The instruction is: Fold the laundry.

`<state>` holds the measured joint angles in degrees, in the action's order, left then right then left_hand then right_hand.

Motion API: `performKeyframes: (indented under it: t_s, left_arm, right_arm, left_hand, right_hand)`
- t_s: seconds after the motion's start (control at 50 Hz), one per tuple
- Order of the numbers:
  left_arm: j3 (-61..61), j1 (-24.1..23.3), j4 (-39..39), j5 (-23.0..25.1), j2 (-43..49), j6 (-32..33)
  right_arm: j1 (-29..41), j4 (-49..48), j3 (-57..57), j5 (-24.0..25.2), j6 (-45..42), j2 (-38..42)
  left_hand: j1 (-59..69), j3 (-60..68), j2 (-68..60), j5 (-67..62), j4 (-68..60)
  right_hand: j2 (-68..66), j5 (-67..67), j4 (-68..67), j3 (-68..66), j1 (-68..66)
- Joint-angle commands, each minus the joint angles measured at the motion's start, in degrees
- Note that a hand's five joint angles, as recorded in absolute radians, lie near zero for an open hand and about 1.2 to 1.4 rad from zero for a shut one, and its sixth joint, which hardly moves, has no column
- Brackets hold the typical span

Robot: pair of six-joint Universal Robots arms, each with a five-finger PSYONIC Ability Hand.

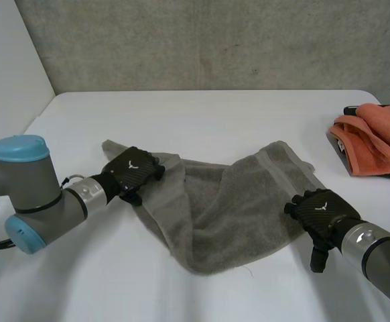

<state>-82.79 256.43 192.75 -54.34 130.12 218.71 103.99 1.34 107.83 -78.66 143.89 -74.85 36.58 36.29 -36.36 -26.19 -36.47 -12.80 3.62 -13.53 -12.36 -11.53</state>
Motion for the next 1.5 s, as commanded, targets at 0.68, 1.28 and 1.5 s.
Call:
performKeyframes:
  t_s: [0.68, 1.28, 1.5]
  left_arm:
    - [2.81, -5.25, -0.97, -16.23, -5.13, -1.09]
    - [-0.89, -7.35, -25.31, -25.55, -38.53, -16.03]
    - [0.17, -7.0, -26.9, -25.38, -42.75, -19.72]
  right_arm:
    - [-1.94, -1.7, -0.25, -0.01, 3.58, 0.32]
    - [14.74, -10.65, -3.76, -1.49, 41.47, 3.83]
    - [17.83, -17.69, -10.88, -13.19, 39.54, 14.02]
  left_hand:
    - [43.42, 43.71, -43.64, -43.81, -43.53]
    - [43.42, 43.71, -43.64, -43.81, -43.53]
    - [43.42, 43.71, -43.64, -43.81, -43.53]
  right_hand:
    - [2.8, -3.62, 3.53, 2.36, 1.53]
    - [2.8, -3.62, 3.53, 2.36, 1.53]
    - [2.8, -3.62, 3.53, 2.36, 1.53]
